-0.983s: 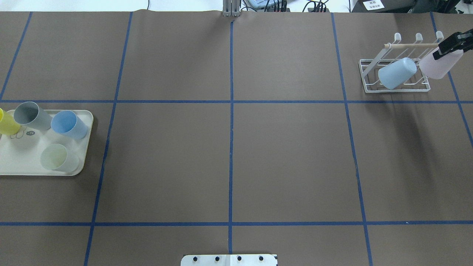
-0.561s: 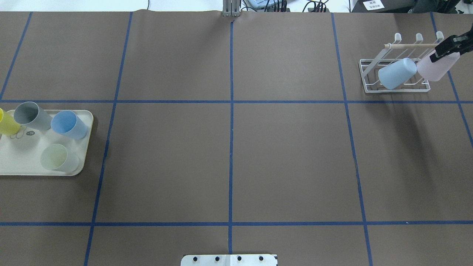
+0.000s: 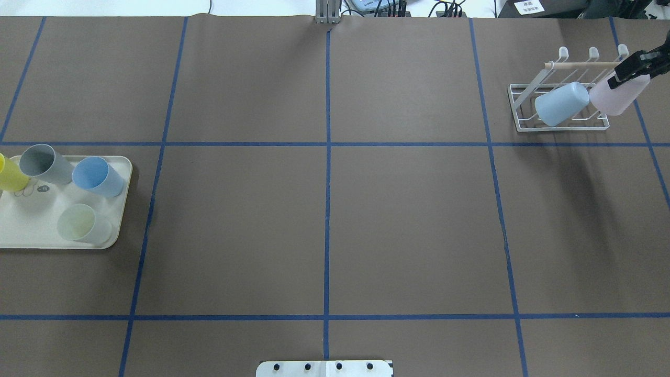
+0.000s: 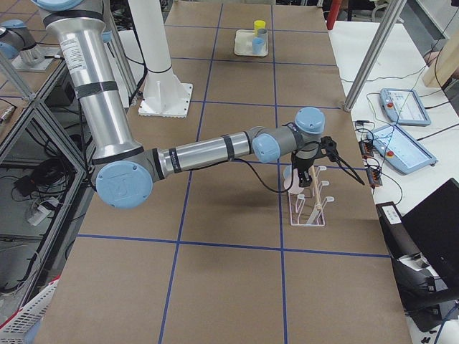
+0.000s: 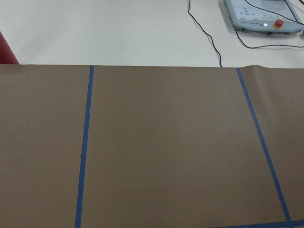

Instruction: Transfer IKEA cup to right arm and place on rack

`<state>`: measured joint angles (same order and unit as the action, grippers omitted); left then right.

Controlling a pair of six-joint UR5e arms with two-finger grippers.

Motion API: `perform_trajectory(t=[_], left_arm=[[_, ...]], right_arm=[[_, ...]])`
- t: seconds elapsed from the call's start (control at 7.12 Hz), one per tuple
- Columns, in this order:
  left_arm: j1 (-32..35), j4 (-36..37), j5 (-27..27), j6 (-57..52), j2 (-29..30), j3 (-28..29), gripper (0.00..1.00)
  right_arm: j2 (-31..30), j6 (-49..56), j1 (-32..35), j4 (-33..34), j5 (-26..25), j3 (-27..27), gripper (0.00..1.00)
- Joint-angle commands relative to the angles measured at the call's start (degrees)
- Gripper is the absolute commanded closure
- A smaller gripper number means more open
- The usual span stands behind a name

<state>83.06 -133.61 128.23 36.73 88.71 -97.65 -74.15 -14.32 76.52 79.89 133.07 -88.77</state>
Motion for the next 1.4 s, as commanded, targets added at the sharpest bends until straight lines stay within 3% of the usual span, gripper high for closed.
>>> perform_trajectory(t=[0.0, 0.7, 0.84, 1.12, 1.26], left_arm=[[0.00, 0.01, 0.00, 0.10, -0.03, -0.09, 0.00], [0.00, 0.01, 0.18, 0.10, 0.06, -0.09, 0.00], [0.00, 0.01, 0.18, 0.10, 0.06, -0.09, 0.00], [0.00, 0.01, 0.26, 0.10, 0.06, -0.09, 0.00], [0.00, 0.10, 0.27, 0.10, 0.06, -0.09, 0.00]], right_arm=[[0.59, 0.09, -0.14, 0.09, -1.75, 0.00, 0.82], [0.59, 0.00, -1.02, 0.09, -2.20, 0.09, 0.80], [0.59, 0.00, -1.37, 0.09, -2.29, 0.18, 0.75], [1.11, 0.00, -2.25, 0.09, -4.65, 0.26, 0.45], [1.72, 0.00, -2.43, 0.26, -4.75, 0.53, 0.13]])
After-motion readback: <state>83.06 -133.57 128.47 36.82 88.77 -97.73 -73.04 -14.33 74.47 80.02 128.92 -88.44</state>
